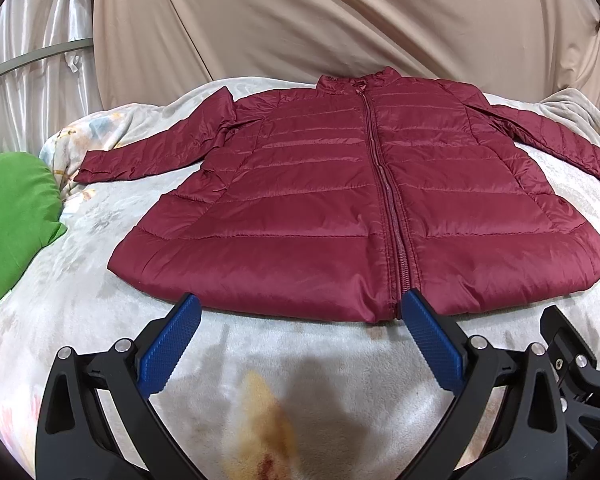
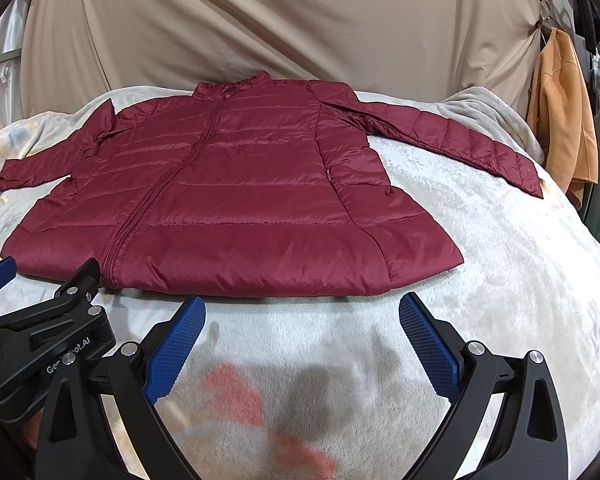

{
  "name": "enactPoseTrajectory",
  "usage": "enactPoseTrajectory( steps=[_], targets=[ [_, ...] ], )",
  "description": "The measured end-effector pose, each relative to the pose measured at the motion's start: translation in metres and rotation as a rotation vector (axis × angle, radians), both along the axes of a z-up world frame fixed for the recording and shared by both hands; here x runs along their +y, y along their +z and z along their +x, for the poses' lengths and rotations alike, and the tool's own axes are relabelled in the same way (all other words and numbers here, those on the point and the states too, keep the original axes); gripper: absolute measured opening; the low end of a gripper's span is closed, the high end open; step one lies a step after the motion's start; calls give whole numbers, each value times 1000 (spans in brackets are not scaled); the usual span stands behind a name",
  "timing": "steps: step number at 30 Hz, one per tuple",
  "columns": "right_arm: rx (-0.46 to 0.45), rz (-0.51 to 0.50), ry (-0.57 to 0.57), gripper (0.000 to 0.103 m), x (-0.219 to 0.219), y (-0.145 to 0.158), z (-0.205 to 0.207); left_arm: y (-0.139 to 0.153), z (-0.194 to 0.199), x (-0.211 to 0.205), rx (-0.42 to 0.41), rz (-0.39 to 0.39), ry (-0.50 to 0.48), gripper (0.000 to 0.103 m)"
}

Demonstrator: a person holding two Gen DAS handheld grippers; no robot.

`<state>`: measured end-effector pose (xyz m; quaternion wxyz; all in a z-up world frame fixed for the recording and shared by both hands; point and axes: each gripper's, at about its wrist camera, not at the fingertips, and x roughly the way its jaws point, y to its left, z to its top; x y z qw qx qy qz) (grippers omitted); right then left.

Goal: Fold large clothes

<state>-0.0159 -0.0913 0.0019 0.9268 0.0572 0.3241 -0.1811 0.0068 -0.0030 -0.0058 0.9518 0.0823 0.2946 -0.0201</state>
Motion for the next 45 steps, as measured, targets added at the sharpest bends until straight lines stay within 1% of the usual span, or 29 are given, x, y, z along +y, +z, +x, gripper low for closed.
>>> enactPoseTrajectory(
  steps=[40, 42, 44, 45],
  targets=[
    [7, 10, 3, 97, -1, -3, 0, -2, 1, -2, 7, -5, -4, 98],
    [18, 49, 22, 97, -6, -4, 0, -2, 1, 0, 15, -32, -24, 98],
    [42, 149, 64, 95, -23, 1, 1, 5, 3, 7, 31, -84, -54, 98],
    [37, 183, 66, 95, -34, 7, -1, 9, 4, 11, 31, -101, -59, 98]
  ],
)
